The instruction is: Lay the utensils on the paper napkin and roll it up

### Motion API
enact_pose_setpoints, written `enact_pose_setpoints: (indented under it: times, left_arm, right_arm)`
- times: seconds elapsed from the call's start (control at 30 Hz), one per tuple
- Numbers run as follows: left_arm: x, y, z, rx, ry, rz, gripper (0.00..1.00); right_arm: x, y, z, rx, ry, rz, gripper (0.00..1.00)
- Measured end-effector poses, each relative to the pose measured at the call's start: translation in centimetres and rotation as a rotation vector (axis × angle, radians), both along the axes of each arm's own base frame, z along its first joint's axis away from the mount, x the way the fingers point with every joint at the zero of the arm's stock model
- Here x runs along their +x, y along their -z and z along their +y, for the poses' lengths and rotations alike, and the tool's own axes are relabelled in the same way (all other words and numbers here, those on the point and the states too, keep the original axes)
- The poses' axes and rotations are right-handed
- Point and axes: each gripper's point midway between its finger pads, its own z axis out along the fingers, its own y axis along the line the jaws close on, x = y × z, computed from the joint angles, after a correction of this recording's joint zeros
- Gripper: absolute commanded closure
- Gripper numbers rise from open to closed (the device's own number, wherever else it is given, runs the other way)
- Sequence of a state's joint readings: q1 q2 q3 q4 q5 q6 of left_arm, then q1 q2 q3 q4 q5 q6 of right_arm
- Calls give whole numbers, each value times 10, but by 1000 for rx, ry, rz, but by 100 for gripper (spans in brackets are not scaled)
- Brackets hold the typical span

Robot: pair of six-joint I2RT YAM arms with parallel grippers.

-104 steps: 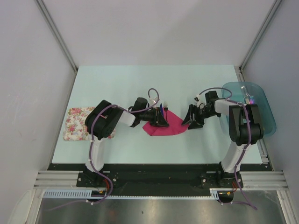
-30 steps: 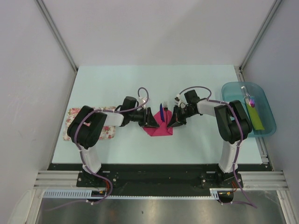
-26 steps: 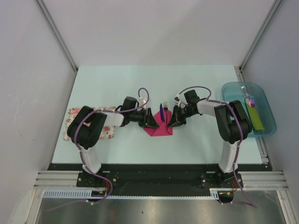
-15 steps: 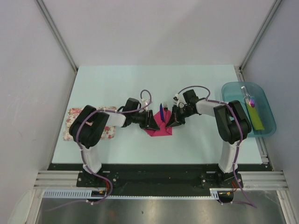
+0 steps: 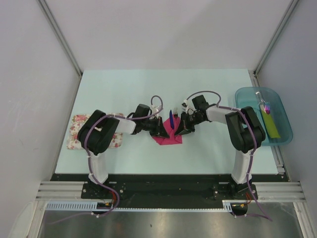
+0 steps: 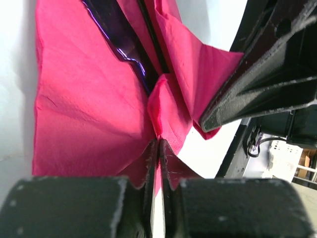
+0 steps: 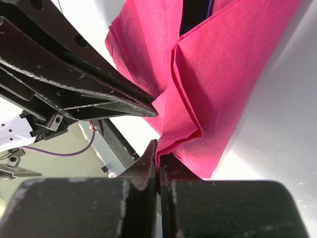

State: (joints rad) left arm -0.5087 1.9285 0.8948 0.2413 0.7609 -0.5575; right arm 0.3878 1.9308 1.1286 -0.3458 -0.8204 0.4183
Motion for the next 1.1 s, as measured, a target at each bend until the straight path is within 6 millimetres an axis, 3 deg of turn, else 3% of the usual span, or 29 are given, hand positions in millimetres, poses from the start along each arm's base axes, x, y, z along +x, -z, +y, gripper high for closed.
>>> enact_pose_setpoints:
  times: [0.87, 0.97, 1.1]
  left_arm:
    - [6, 7, -3, 10, -4, 4, 95]
    - [5, 7, -3, 11, -3, 5, 86]
    - [5, 6, -3, 10, -1, 6, 71]
  right_arm:
    - [-5, 10, 26, 9, -29, 22, 100]
    - [-4, 12, 26, 9, -28, 24, 99]
    - [-5, 17, 27, 12, -29, 37, 88]
